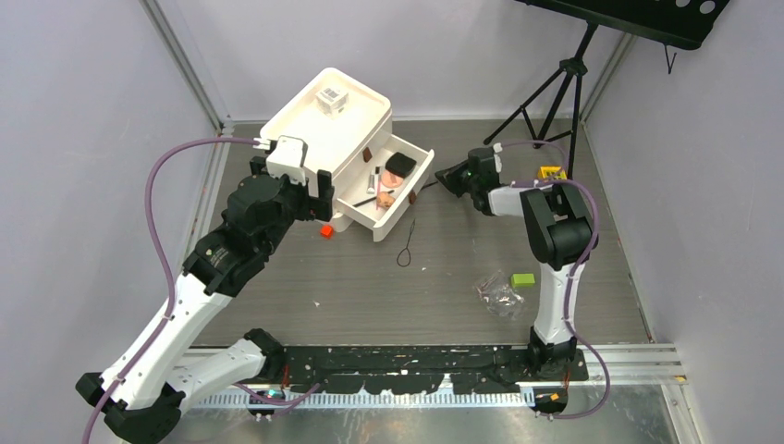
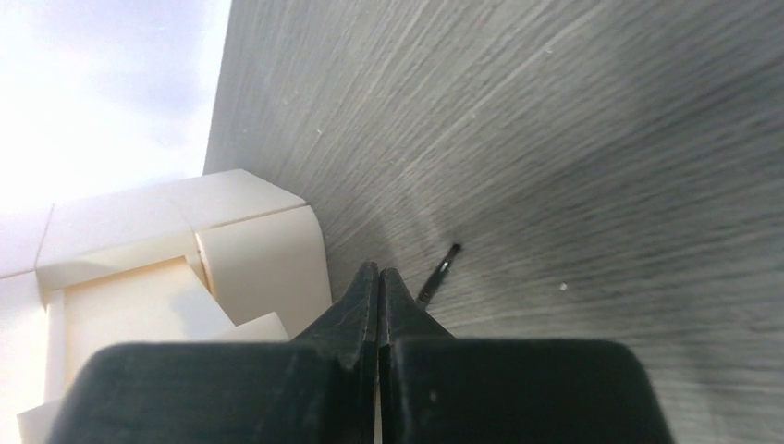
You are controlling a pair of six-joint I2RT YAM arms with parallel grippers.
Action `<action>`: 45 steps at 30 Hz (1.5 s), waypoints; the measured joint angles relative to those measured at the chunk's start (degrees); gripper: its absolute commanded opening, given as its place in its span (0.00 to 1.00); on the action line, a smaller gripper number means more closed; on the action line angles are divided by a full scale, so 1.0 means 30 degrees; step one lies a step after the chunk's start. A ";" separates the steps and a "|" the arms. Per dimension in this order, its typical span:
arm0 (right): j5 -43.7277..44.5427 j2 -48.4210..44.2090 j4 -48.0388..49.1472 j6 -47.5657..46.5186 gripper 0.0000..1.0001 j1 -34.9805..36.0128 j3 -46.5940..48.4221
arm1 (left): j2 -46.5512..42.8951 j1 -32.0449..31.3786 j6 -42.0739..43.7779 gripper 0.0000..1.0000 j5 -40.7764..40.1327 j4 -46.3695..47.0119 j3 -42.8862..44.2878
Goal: Organize the makeup
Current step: Move the makeup brush to the center of the board.
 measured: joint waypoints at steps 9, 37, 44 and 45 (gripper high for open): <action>-0.0459 0.1217 0.2018 0.1464 0.00 0.0525 0.0226 | 0.0015 0.0000 0.0007 0.92 0.0000 0.0000 0.0000; 0.0860 0.2907 0.0386 0.2623 0.00 0.2361 0.2084 | -0.0022 0.0000 0.0029 0.92 -0.0131 -0.0022 0.0000; 0.1581 0.1887 -0.2557 0.1042 0.00 0.2871 0.2331 | -0.0095 0.0000 0.0036 0.92 -0.0138 -0.0036 0.0000; 0.1566 0.1705 -0.3016 0.0670 0.00 0.2951 0.2324 | -0.0102 0.0000 0.0044 0.92 -0.0138 -0.0036 -0.0007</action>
